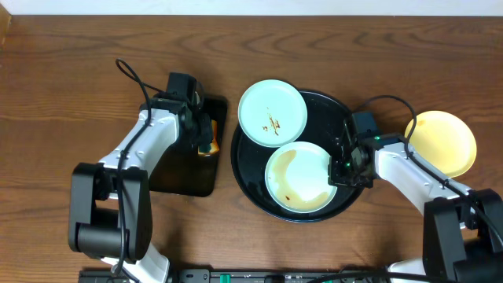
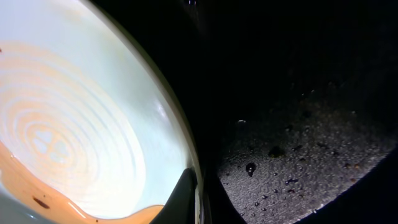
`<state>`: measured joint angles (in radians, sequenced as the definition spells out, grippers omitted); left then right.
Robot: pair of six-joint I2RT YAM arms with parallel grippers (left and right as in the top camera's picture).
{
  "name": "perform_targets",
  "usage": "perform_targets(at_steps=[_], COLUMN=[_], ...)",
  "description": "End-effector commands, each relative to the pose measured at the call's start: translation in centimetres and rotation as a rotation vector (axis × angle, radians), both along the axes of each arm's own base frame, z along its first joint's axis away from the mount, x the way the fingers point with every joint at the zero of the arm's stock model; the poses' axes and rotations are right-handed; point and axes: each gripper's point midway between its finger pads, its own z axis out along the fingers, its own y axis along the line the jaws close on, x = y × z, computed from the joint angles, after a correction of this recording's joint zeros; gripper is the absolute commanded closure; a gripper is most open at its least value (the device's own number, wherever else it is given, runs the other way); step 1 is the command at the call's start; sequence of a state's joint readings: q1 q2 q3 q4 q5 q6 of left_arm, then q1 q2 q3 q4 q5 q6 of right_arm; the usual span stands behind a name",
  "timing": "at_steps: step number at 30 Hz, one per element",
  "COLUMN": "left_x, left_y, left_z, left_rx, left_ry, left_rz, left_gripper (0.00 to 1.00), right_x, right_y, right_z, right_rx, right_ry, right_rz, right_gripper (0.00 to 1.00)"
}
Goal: Clean dirty plates on tray and stack at the side
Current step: 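Move the sponge with the left gripper onto the black rectangular tray, then lift and tilt the mint-green plate with the right gripper, then lower it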
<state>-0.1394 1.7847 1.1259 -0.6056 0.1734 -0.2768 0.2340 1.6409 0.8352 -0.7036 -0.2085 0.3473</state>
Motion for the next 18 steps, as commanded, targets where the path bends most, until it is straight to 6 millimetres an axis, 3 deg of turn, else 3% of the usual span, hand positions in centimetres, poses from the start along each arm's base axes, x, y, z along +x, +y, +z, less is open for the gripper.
perform_targets(at_steps=[1, 5, 10, 18], left_x=[-0.7, -1.5, -2.6, -2.8], left_y=[0.6, 0.7, 0.9, 0.9], left_z=[0.1, 0.0, -0.2, -0.2], left_rx=[0.022, 0.027, 0.034, 0.035], left_ry=[0.016, 0.052, 0.097, 0.105], left_rz=[0.012, 0.011, 0.011, 0.01], left_gripper=[0.62, 0.62, 0.58, 0.53], right_x=[1.0, 2.7, 4.2, 5.7], right_y=[-2.4, -2.3, -3.8, -6.3], right_z=[-0.2, 2.3, 5.8, 12.2], right_rx=[-0.149, -0.147, -0.226, -0.368], right_ry=[-0.061, -0.165, -0.307, -0.56], right_rz=[0.027, 0.048, 0.038, 0.061], right_gripper=[0.99, 0.99, 0.99, 0.99])
